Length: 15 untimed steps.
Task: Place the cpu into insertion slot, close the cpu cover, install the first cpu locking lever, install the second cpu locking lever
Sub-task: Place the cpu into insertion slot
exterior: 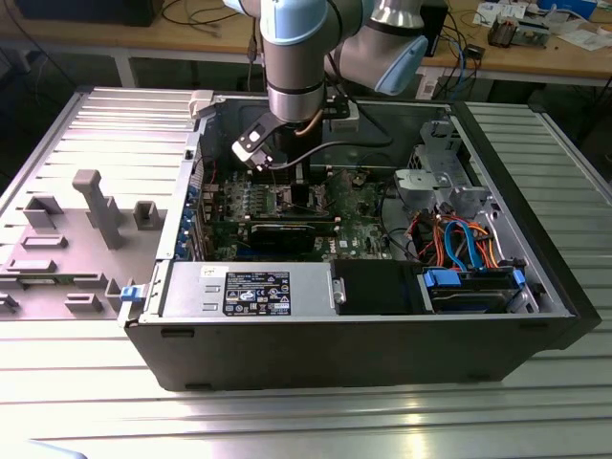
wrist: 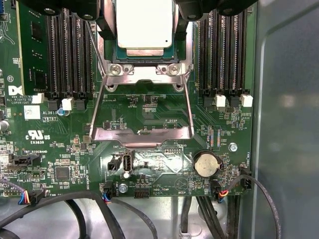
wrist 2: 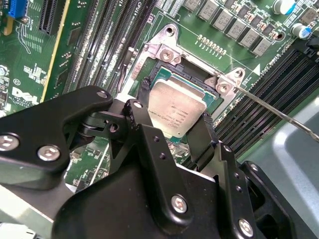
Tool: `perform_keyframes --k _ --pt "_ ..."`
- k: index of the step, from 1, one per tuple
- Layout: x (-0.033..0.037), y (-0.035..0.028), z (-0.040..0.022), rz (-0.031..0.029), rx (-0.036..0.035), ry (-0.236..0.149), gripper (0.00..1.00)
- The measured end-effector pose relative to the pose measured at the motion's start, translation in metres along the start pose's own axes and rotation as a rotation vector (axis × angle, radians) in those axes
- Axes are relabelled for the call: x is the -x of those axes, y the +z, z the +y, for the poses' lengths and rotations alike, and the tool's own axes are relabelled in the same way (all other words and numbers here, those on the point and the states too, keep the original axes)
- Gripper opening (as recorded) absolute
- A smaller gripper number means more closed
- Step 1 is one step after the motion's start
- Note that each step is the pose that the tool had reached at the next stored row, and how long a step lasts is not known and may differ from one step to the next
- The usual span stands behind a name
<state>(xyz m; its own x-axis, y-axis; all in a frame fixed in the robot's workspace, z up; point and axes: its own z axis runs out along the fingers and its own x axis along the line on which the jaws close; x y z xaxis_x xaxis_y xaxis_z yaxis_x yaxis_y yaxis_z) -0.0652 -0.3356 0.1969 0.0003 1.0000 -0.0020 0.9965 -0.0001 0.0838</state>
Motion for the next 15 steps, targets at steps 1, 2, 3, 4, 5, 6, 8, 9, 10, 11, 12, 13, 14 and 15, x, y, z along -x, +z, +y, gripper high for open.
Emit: perform_keyframes --k 1,2,3,4,5,6,8,9,10,11,12,13,14,15 --pt "0.0000 0.0002 0.0000 0.0002 0.0000 -0.001 0.55" --pt "0.0000 0.0003 0.0000 0.0004 0.0001 -0.001 0.55" --pt "0.0000 0.0003 0.0000 0.0004 0.0001 -0.001 0.55" --pt "0.0000 0.0003 0.0000 0.0004 0.0001 -0.001 0.55" --pt "0.0000 0.0003 0.0000 0.0004 0.0001 -0.002 0.55" --pt "-0.0001 0.0006 0.0001 0.0013 0.0004 -0.002 0.55" --pt "-0.0002 0.0008 0.0001 0.0014 0.0008 -0.002 0.55" --pt "-0.0002 0.0007 0.0001 0.0012 0.0007 -0.002 0.62" --pt "0.0000 0.0005 0.0000 0.0006 0.0002 -0.002 0.62" --pt "0.0000 0.0005 0.0000 0.0006 0.0002 -0.002 0.62" --pt "0.0000 0.0005 0.0000 0.0006 0.0002 -0.002 0.62" --pt "-0.0001 0.0005 0.0000 0.0006 0.0002 -0.002 0.62" --pt "0.0000 0.0005 0.0000 0.0006 0.0002 -0.002 0.62" --pt "-0.0001 0.0005 0.0000 0.0006 0.0002 -0.002 0.62"
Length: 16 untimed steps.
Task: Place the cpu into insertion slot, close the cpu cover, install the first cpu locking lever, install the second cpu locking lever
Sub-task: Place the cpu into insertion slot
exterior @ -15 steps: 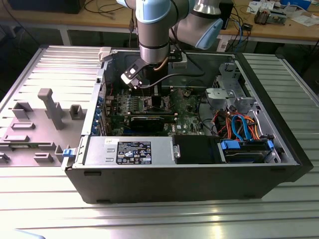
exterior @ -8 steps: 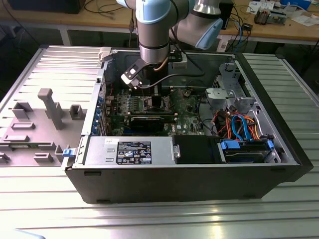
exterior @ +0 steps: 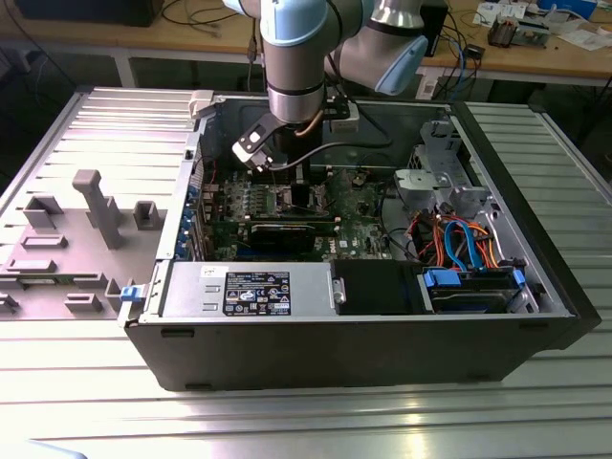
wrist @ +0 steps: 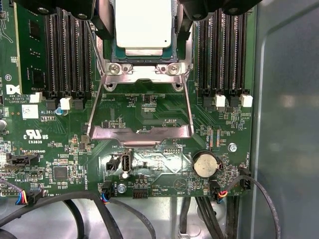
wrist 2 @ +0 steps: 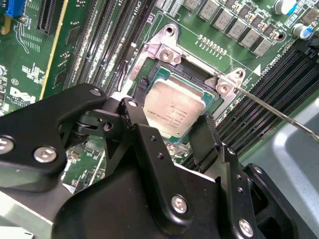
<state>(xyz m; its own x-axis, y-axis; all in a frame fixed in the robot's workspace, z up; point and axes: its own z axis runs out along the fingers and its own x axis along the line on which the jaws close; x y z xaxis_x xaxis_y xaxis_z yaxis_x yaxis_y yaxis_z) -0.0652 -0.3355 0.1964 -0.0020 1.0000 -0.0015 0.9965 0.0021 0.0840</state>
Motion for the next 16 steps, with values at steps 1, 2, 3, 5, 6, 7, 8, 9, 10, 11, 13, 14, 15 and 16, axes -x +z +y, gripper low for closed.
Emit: perform_keyframes --k 1,2,3,5,6,7,8,9,10,11,13,14,15,16 --pt "0.0000 0.0000 0.0000 0.0000 0.0000 0.000 0.62" --pt "0.0000 -0.0001 0.0001 -0.0006 0.0000 0.000 0.62" --pt "0.0000 -0.0004 0.0001 -0.0012 -0.0002 0.000 0.62" --pt "0.0000 -0.0020 0.0002 -0.0013 -0.0001 0.000 0.62" --pt "0.0000 -0.0034 0.0003 -0.0014 -0.0002 0.000 0.62" --pt "0.0000 -0.0044 0.0004 -0.0013 -0.0002 0.000 0.62" --pt "0.0000 -0.0052 0.0005 -0.0013 -0.0003 0.000 0.62" --pt "0.0000 -0.0058 0.0005 -0.0013 -0.0004 0.000 0.62" --pt "0.0000 -0.0067 0.0006 -0.0013 -0.0006 0.000 0.62" --pt "0.0000 -0.0089 0.0009 -0.0012 -0.0009 0.000 0.62" --pt "0.0000 -0.0114 0.0012 -0.0013 -0.0015 0.000 0.62" --pt "0.0000 -0.0128 0.0014 -0.0013 -0.0018 0.000 0.62" --pt "0.0000 -0.0138 0.0016 -0.0013 -0.0021 0.000 0.62" --pt "0.0000 -0.0149 0.0017 -0.0013 -0.0023 0.000 0.62"
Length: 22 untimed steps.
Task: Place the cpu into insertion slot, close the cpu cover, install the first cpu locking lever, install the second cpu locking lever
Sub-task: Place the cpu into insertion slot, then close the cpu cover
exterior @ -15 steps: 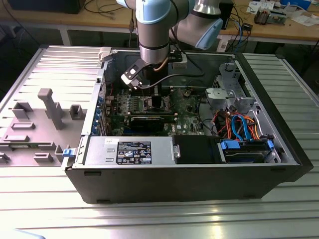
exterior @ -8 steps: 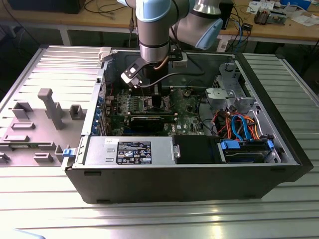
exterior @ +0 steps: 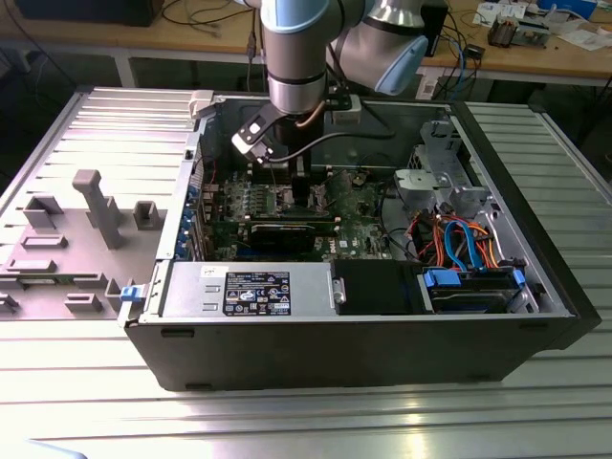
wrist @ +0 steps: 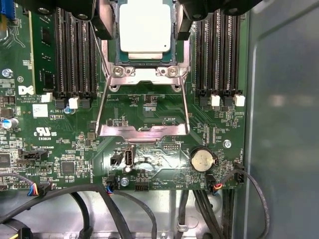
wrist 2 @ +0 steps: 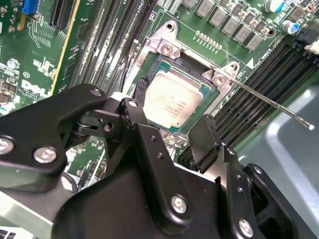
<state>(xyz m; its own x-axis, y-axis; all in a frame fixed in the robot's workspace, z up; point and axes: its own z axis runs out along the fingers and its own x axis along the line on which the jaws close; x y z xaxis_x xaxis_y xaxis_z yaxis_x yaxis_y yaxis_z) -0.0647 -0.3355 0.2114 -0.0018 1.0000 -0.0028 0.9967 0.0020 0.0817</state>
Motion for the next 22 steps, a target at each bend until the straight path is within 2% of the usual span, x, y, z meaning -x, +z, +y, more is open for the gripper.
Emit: perform_keyframes --k 1,2,3,4,5,9,20,22 --pt "0.0000 -0.0001 0.0001 0.0002 0.0000 0.000 0.60" --pt "0.0000 -0.0001 0.0001 0.0005 0.0001 0.000 0.53" --pt "0.0000 -0.0001 0.0000 0.0005 0.0000 0.000 0.53" --pt "0.0000 -0.0001 0.0001 0.0008 -0.0001 0.000 0.47" --pt "0.0000 -0.0002 0.0001 0.0011 -0.0001 0.000 0.35" --pt "0.0000 -0.0002 0.0001 0.0022 -0.0001 0.000 0.11" --pt "0.0000 -0.0002 0.0001 0.0072 -0.0001 0.001 0.11" --pt "0.0000 -0.0002 0.0001 0.0107 -0.0001 0.001 0.11"
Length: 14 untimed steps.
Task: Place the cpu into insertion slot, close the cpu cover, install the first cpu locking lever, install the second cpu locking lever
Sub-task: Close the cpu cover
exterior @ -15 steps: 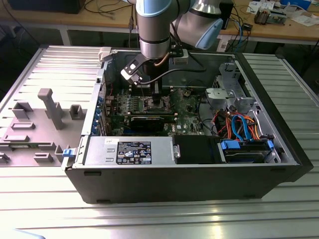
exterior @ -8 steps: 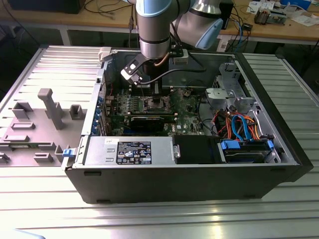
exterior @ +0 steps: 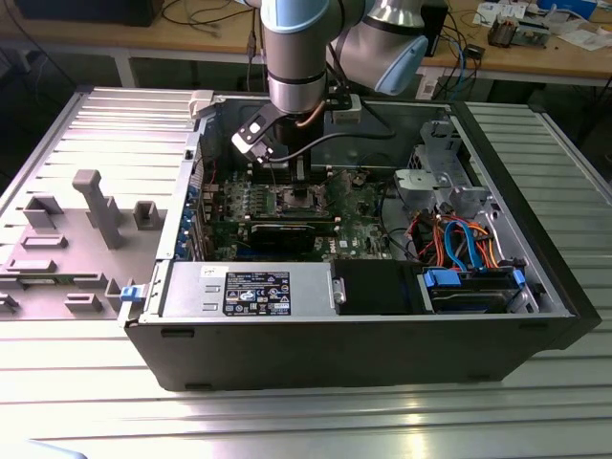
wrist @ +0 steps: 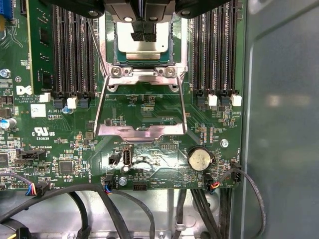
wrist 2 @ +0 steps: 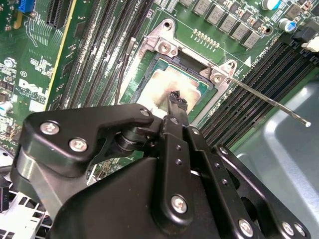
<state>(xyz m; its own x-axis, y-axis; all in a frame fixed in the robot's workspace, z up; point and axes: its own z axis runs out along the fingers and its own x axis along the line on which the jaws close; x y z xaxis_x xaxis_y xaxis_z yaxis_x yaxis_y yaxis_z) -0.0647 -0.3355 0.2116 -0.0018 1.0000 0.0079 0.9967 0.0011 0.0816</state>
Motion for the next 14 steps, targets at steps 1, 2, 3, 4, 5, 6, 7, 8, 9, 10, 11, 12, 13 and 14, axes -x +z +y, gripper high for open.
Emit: perform_keyframes --k 1,2,3,4,5,6,7,8,9,10,11,12,13,14 --pt "0.0000 0.0000 0.0000 0.0004 0.0000 0.000 0.11" --pt "0.0000 0.0000 0.0000 0.0006 0.0000 0.000 0.11" --pt "0.0000 0.0000 0.0000 0.0008 0.0000 0.000 0.11" --pt "0.0000 0.0000 0.0000 0.0012 0.0000 0.000 0.11" --pt "0.0000 0.0000 0.0000 0.0012 0.0000 0.000 0.11" --pt "0.0000 -0.0001 0.0000 0.0012 0.0000 0.000 0.11" --pt "0.0000 -0.0003 0.0000 0.0012 0.0001 0.000 0.11" --pt "0.0000 -0.0004 0.0000 0.0011 0.0000 0.000 0.11" --pt "0.0000 -0.0005 0.0001 0.0009 0.0000 0.000 0.11" --pt "0.0000 -0.0006 0.0001 0.0007 0.0001 0.000 0.11" --pt "0.0000 -0.0006 0.0001 0.0003 0.0000 0.000 0.11" --pt "0.0000 -0.0017 0.0002 -0.0028 0.0000 0.000 0.11" --pt "0.0000 -0.0029 0.0002 -0.0040 -0.0001 0.000 0.11" --pt "0.0000 -0.0029 0.0002 -0.0042 0.0000 0.000 0.11"
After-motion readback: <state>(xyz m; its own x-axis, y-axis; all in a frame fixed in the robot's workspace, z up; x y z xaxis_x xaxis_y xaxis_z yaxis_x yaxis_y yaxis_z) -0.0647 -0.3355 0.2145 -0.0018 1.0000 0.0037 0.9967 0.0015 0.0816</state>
